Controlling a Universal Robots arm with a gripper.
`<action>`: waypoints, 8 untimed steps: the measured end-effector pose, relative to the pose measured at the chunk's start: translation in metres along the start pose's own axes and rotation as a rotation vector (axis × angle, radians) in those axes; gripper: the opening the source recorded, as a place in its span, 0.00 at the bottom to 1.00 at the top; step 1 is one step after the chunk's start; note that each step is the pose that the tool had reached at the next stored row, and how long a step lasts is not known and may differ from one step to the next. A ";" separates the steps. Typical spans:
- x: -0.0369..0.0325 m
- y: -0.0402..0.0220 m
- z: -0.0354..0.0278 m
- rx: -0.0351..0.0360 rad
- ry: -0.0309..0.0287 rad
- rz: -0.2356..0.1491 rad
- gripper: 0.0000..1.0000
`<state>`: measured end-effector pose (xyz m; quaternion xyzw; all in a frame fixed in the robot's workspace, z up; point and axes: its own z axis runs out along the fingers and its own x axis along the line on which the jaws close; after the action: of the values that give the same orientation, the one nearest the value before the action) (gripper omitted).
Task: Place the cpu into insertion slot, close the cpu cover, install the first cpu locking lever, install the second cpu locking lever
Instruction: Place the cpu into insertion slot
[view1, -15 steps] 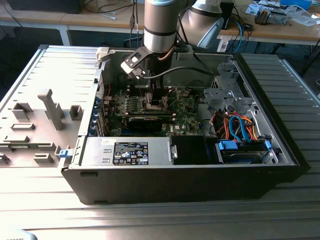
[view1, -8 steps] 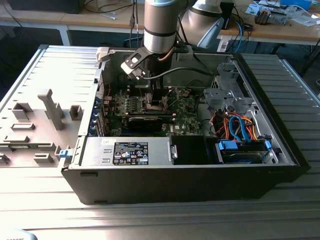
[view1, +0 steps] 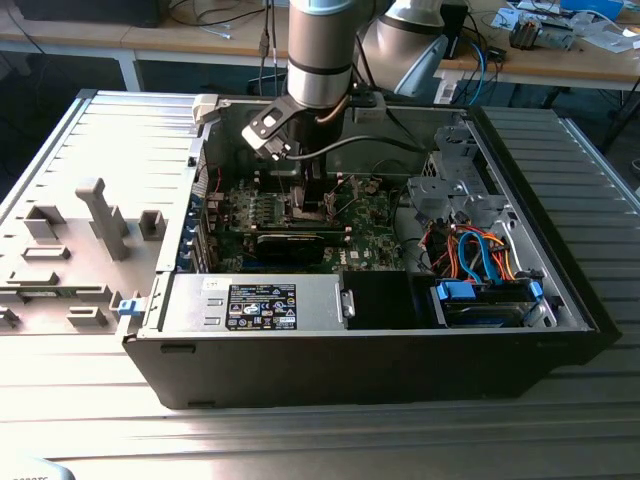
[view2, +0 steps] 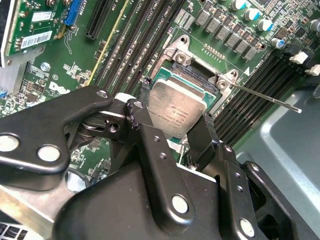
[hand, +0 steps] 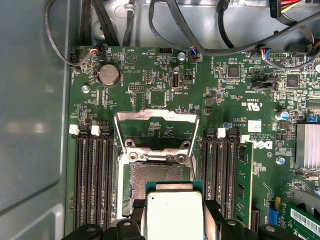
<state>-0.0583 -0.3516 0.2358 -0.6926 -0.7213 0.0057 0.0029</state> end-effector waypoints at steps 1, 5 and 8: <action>0.0000 0.0000 0.0003 0.0000 0.0001 0.000 0.55; 0.0000 0.0000 0.0010 0.0000 0.0000 0.000 0.55; 0.0000 0.0000 0.0017 0.0000 0.0001 0.000 0.55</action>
<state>-0.0583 -0.3515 0.2341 -0.6926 -0.7213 0.0056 0.0030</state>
